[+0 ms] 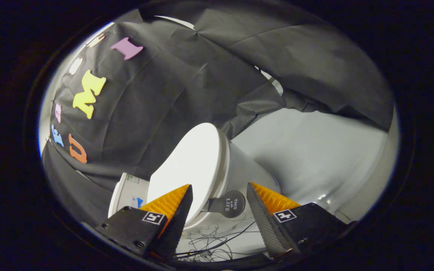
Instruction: Open the toilet lid.
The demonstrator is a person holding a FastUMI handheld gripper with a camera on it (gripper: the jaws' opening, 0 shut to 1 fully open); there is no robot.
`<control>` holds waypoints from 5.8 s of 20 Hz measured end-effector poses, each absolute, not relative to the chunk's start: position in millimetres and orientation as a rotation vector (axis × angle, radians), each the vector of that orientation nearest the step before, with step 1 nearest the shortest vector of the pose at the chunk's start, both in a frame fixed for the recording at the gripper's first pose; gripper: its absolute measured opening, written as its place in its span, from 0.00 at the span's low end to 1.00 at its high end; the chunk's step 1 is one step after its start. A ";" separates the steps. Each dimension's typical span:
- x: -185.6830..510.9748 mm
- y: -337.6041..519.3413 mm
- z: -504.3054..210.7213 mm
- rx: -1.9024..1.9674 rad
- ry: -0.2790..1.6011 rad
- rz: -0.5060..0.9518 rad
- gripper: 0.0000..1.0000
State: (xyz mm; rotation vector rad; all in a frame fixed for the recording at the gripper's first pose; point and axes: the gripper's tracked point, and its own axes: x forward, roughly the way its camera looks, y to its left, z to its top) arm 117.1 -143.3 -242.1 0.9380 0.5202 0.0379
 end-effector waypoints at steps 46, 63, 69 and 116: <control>105.3 -129.9 -184.1 1.128 0.456 0.132 0.04; 97.4 -94.3 -105.3 1.041 0.349 0.221 0.05; 92.3 -82.5 -83.0 1.001 0.336 0.219 0.06; 83.6 36.3 42.9 0.607 0.226 0.206 0.08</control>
